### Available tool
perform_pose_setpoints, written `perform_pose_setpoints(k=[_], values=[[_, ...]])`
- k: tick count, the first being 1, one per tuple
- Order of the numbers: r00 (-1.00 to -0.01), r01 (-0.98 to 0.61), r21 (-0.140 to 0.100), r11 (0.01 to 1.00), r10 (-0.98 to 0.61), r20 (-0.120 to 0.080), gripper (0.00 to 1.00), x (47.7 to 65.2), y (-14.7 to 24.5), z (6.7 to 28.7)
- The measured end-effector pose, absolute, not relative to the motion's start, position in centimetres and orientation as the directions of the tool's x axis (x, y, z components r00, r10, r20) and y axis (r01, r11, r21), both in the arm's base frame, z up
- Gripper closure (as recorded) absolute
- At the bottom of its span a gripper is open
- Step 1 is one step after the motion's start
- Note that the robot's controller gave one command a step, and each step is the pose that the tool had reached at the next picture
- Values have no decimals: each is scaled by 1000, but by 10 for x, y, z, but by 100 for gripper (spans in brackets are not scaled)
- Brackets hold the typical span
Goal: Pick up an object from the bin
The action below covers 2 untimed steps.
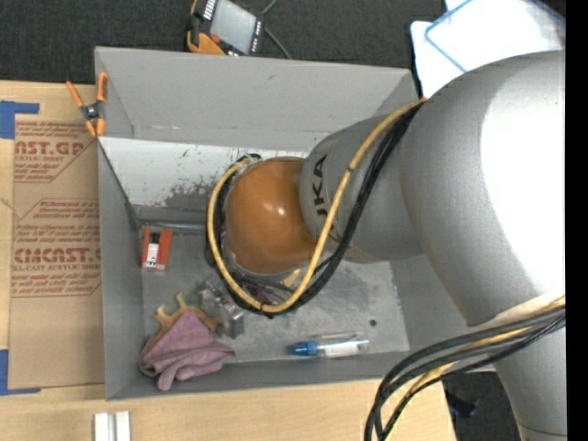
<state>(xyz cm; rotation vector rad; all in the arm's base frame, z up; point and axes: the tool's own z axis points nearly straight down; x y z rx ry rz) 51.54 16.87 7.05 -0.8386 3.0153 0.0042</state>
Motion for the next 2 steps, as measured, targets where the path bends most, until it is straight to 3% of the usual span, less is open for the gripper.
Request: perform_pose_setpoints(k=[2], values=[[-856,-516,0,857,-516,-12,100,515,169,70]])
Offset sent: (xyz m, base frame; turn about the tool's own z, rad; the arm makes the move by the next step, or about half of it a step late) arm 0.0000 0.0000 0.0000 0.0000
